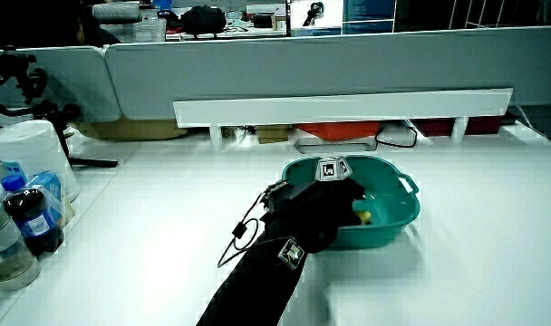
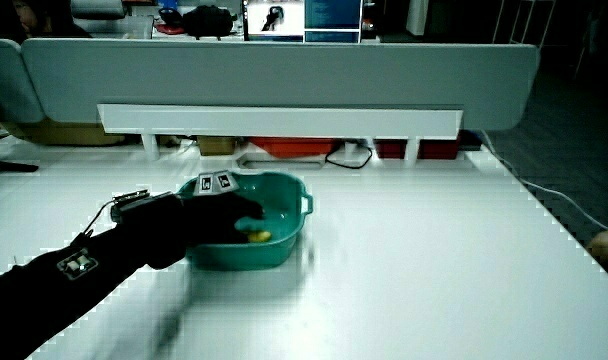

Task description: Place banana into plate

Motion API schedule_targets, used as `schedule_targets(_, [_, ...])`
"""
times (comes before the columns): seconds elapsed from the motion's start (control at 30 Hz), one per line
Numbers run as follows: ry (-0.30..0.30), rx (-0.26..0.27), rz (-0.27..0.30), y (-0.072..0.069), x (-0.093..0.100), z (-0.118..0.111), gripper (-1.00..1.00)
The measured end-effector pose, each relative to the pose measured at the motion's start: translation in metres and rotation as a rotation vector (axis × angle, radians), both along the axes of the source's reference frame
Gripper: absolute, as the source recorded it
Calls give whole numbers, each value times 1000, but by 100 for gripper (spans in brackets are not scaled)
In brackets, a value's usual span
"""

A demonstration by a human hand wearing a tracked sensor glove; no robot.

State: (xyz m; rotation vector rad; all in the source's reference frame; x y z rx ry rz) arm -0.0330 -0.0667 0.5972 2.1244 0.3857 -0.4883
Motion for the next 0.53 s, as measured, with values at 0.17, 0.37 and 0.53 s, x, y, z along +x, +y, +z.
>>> schedule_targets(0.17, [-10,34,7,0,-1,-5,-86])
schedule_targets(0.37, [78,100,-42,-10,-6,-7,-100])
schedule_targets(0.53, [155,98,-86,-20,-21,-26,-100])
